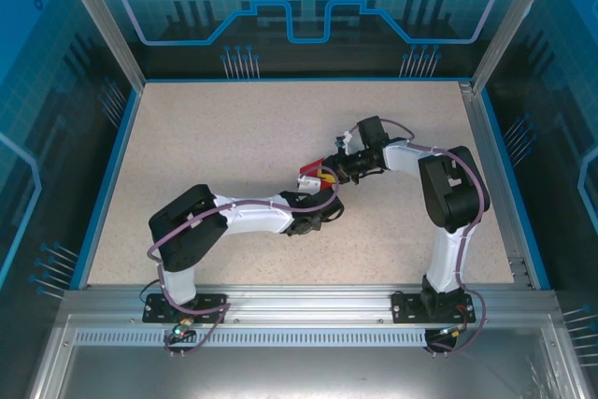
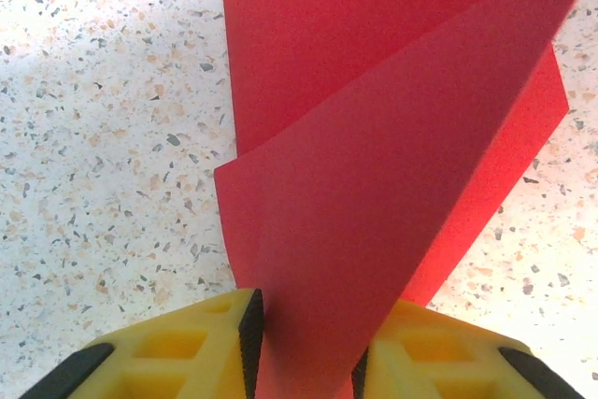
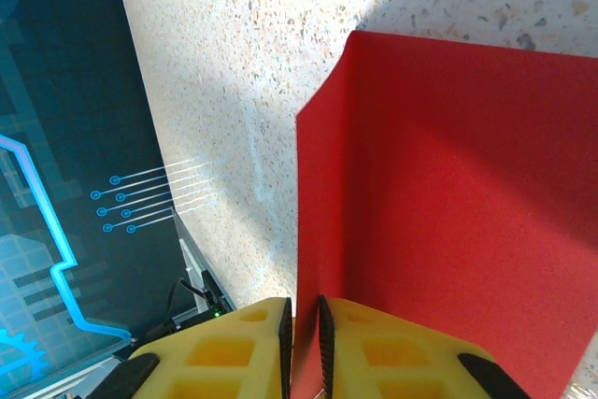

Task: Fold a paper plane with a square sheet of paper (pick it up from the middle)
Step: Fourth fold the wing at the center of the table.

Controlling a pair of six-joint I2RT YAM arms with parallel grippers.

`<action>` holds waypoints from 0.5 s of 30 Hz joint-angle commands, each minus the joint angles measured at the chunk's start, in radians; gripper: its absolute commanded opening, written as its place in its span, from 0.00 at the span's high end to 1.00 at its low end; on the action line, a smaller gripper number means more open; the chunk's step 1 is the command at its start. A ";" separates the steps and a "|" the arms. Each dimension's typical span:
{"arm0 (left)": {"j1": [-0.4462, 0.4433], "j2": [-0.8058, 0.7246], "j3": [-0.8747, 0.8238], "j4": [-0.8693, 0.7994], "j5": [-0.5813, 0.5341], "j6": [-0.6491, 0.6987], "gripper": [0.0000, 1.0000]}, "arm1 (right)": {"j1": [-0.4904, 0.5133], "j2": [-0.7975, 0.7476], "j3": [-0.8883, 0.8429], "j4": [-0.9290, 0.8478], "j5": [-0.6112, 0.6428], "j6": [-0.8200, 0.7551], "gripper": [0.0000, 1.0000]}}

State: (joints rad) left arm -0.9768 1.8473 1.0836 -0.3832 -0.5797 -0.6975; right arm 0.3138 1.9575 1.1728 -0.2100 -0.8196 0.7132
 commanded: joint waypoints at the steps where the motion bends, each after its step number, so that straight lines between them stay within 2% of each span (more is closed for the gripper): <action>1: 0.009 -0.018 -0.008 -0.003 0.005 0.016 0.71 | 0.004 0.012 0.022 -0.026 -0.007 -0.003 0.82; 15: 0.030 -0.043 -0.038 0.066 0.070 0.047 0.88 | 0.003 0.009 0.016 -0.044 0.003 -0.012 0.81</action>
State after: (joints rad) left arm -0.9596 1.8400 1.0641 -0.3412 -0.5392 -0.6708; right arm 0.3138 1.9575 1.1728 -0.2192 -0.8188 0.7128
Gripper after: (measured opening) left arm 0.124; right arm 0.186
